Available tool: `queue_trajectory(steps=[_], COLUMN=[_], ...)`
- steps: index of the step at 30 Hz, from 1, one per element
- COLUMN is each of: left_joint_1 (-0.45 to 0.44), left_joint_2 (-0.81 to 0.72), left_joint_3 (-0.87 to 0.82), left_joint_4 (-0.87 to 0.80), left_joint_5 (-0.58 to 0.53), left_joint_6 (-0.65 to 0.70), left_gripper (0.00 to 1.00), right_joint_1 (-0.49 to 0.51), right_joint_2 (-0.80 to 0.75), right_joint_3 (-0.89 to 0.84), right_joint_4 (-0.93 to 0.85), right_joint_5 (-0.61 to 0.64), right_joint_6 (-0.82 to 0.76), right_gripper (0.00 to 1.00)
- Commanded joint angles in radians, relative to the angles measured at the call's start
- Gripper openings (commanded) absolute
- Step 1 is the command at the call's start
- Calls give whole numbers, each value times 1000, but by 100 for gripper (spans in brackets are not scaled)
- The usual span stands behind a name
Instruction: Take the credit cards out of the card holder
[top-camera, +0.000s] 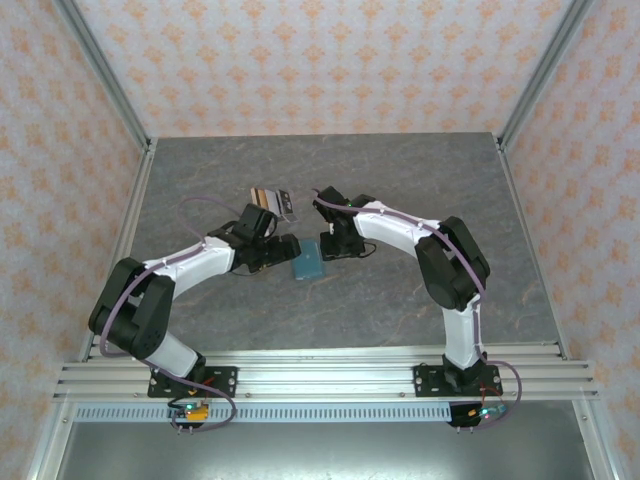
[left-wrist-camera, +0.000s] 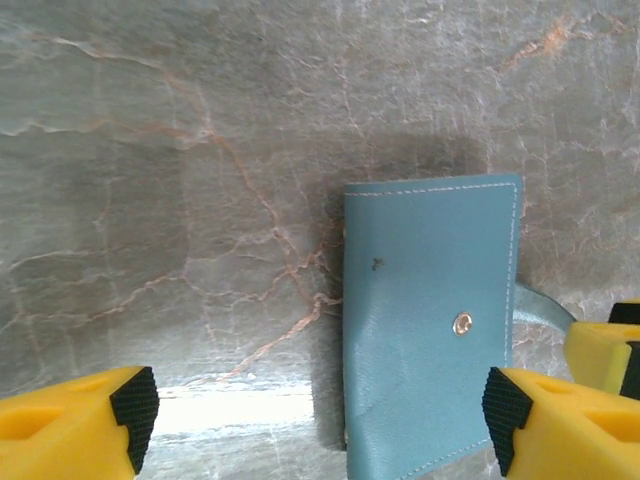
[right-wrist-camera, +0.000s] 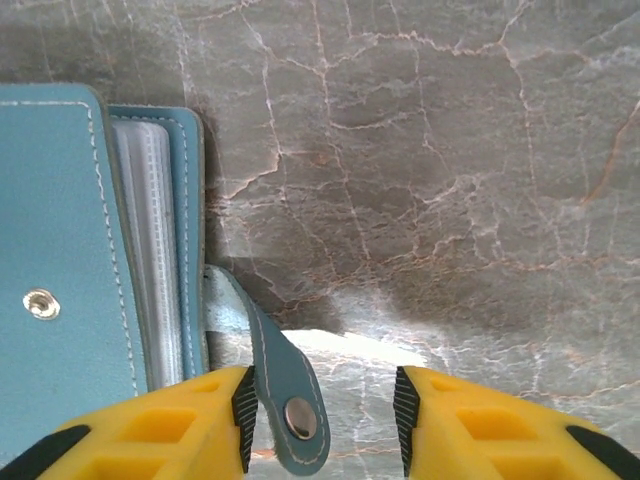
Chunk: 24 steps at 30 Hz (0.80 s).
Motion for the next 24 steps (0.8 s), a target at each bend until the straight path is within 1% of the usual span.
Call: queue_trajectory(steps=[1, 5, 6, 8, 13, 17, 20, 24], left_joint_1=[14, 19, 20, 26, 55, 85, 109, 138], left_joint_2=[-37, -53, -59, -67, -73, -85, -101, -133], left_joint_3=[3, -1, -2, -5, -4, -14, -19, -34], left_joint_4=[-36, -50, -56, -63, -86, -90, -103, -112], left_joint_5=[-58, -76, -86, -97, -108, -110, -114, -125], left_joint_6=[4, 11, 13, 13, 4, -6, -3, 0], left_gripper=[90, 95, 96, 98, 100, 100, 100, 100], right_joint_1=[5, 6, 5, 6, 4, 3, 2, 1], right_joint_2=[29, 34, 32, 31, 22, 9, -29, -112], right_joint_3=[51, 54, 52, 52, 34, 40, 49, 59], right_joint_4=[-45, -39, -36, -35, -3, -19, -38, -46], right_joint_5=[43, 18, 17, 0, -94, -84, -82, -112], right_joint_6=[-84, -87, -89, -88, -29, -10, -9, 0], right_gripper=[40, 32, 29, 19, 18, 7, 6, 5])
